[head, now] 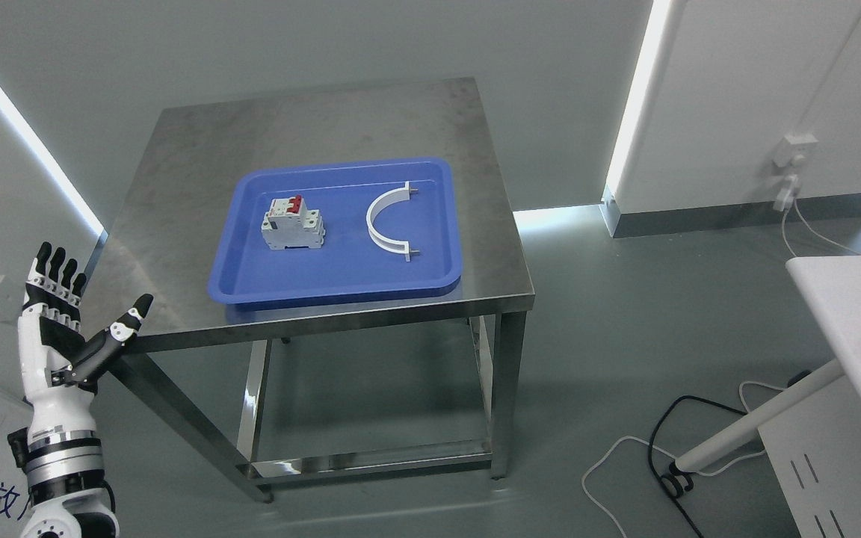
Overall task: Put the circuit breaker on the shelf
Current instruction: 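Reach the left hand toward the grey circuit breaker in the blue tray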
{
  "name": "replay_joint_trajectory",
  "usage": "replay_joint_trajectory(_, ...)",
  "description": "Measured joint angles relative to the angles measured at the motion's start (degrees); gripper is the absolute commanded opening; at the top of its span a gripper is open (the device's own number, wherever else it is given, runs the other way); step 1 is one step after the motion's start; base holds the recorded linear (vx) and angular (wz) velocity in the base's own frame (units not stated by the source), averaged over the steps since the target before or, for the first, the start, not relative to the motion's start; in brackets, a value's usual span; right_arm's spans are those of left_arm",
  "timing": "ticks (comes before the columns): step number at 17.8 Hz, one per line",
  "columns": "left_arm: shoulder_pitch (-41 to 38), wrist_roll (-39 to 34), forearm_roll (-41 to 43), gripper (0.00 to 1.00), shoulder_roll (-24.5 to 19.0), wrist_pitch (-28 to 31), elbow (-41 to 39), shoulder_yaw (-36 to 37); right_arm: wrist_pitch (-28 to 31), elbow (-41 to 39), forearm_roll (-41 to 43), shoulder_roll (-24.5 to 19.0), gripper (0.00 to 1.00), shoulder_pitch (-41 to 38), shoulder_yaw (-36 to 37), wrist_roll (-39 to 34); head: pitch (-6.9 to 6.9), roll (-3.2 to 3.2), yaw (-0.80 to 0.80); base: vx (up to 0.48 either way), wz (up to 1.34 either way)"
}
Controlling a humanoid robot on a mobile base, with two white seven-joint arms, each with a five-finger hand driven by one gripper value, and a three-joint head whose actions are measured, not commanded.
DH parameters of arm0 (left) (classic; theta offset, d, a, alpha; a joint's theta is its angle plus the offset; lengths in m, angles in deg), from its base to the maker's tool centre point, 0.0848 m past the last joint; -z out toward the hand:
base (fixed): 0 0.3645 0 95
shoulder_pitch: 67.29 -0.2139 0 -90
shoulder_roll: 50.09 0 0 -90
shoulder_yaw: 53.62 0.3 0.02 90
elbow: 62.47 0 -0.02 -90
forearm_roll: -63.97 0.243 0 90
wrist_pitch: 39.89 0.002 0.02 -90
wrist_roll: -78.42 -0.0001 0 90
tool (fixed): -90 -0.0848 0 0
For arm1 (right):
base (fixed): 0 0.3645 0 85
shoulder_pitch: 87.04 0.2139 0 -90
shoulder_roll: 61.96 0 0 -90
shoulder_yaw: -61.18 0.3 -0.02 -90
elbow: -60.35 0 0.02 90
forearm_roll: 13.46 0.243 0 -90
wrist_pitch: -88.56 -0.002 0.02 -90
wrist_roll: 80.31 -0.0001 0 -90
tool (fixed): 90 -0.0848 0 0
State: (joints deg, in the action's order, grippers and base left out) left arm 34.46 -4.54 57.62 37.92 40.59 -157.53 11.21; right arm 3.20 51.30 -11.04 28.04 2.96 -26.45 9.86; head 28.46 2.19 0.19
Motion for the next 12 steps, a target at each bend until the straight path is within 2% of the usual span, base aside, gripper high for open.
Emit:
replay_joint_trajectory(5, 1.34, 3.41, 0.16, 1.0, -0.64, -0.2, 0.07, 1.97, 0.0, 0.0, -0.01, 0.0, 1.0, 0.0, 0.0, 0.0, 0.0, 0.0, 0.0, 0.0, 0.0)
replay_joint_trajectory(9, 4.93, 5.51, 1.48, 1.0, -3.36, -0.3, 1.08, 5.15, 0.0, 0.0, -0.02, 0.0, 1.0, 0.0, 0.0, 0.0, 0.0, 0.0, 0.0, 0.0, 0.0)
replay_joint_trajectory(12, 10.53, 12.06, 5.33, 1.0, -6.19, 1.77, 2.9, 8.76, 0.0, 0.0, -0.02, 0.0, 1.0, 0.0, 0.0, -0.03, 0.0, 0.0, 0.0, 0.0, 0.0)
